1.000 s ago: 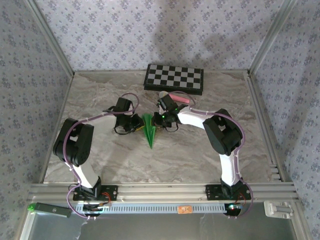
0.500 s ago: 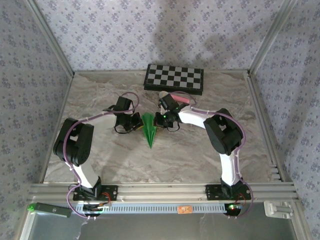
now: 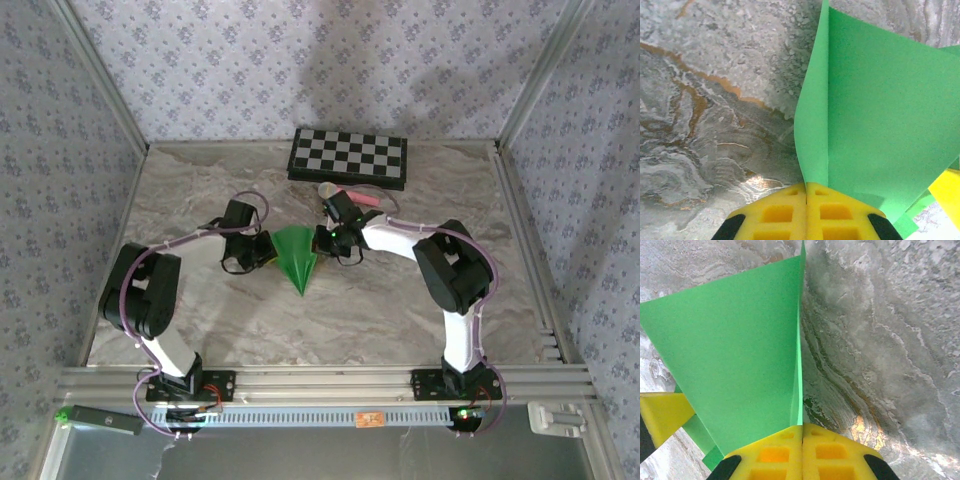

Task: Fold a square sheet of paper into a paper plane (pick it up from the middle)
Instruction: Turn over a paper plane at the center of the table.

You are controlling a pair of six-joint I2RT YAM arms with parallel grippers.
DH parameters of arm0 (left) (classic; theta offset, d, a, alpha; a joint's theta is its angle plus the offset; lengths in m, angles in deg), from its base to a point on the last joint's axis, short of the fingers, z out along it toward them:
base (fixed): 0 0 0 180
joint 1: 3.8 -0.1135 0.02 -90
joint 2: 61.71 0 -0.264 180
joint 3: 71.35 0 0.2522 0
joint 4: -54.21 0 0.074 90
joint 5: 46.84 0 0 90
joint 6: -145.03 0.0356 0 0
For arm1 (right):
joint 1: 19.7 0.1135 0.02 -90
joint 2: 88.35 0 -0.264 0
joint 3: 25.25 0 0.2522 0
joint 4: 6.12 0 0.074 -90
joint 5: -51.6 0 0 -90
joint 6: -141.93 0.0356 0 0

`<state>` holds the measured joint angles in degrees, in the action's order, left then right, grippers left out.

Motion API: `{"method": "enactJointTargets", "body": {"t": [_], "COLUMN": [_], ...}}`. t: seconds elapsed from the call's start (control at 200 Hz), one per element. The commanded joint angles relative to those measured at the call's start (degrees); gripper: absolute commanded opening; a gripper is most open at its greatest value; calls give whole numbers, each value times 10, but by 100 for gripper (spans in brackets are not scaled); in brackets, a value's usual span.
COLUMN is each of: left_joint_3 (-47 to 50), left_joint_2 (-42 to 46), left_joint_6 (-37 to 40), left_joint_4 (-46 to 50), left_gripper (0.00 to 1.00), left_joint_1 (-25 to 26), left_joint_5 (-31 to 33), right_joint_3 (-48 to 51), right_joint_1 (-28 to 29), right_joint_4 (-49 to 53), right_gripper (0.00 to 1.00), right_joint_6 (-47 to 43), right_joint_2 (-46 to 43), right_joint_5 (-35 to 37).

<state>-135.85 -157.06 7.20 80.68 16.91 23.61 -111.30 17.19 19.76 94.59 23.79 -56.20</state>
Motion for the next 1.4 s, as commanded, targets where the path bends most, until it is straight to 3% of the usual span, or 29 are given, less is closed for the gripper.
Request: {"method": "enactJointTargets", "body": {"t": [0.0,0.095,0.21,0.31,0.605,0.935,1.394], "left_joint_3": [2,-6,-17,-20,-2,-39,-84], "left_joint_2": [16,19,48,80,123,50,-23], "left_joint_6": [-10,-5,7,17,24,30,48], "left_joint_4": [-6,4,29,51,47,45,91], "left_gripper": [2,6,20,26,28,28,31], "left_joint_1": [-1,-6,-10,-8,35,88,96], "left_joint_5": [6,7,21,26,-22,-30,3], "right_joint_3": [5,7,6,3,-3,-8,-7], "right_joint_1": [1,3,3,5,9,13,10], "right_joint_4": [-10,-13,-14,-12,-7,-7,-10], "right_gripper": [7,7,7,7,7,7,7], "right_joint_6": [21,26,29,33,42,47,49], "right_joint_2": [-7,-3,-9,-13,-13,-8,-15], "right_joint_5": [4,2,2,0,-7,-8,-14]}}
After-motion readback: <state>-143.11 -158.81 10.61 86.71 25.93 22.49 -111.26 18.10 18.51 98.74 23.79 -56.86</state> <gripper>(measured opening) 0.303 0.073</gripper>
